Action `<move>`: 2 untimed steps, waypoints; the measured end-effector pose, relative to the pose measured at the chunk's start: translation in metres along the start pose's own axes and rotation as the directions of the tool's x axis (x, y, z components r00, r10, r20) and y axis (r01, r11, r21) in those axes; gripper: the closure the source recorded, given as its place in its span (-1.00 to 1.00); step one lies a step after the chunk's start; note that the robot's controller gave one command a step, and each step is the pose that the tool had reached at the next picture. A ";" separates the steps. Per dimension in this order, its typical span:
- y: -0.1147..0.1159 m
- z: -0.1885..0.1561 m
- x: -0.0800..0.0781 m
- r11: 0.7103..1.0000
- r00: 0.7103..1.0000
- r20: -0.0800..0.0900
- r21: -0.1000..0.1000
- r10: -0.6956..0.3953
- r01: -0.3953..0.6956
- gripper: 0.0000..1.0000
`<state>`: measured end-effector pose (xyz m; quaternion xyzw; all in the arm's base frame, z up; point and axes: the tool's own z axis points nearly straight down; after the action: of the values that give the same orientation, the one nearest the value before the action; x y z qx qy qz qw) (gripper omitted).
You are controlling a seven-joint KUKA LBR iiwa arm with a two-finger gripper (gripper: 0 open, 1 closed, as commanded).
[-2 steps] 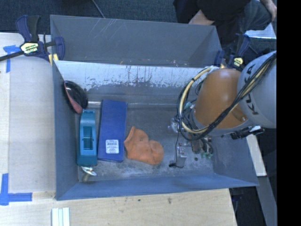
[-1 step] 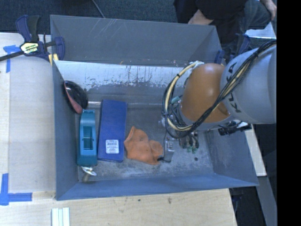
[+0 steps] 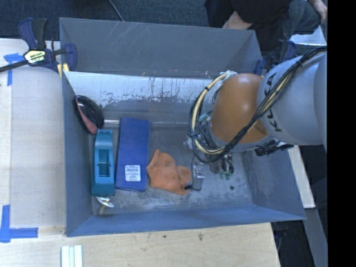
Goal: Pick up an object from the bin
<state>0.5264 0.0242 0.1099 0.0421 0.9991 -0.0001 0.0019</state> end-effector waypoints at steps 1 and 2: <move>0.000 -0.025 0.024 0.963 0.963 -0.005 -0.001 -0.269 0.269 -1.00; 0.027 -0.001 0.023 0.974 0.974 0.003 0.000 -0.224 0.224 -1.00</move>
Offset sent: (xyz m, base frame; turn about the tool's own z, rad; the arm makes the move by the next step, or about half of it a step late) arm -0.0149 0.0603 -0.0389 -0.0673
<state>0.5062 0.0529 0.1104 -0.0711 0.9975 -0.0001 0.0033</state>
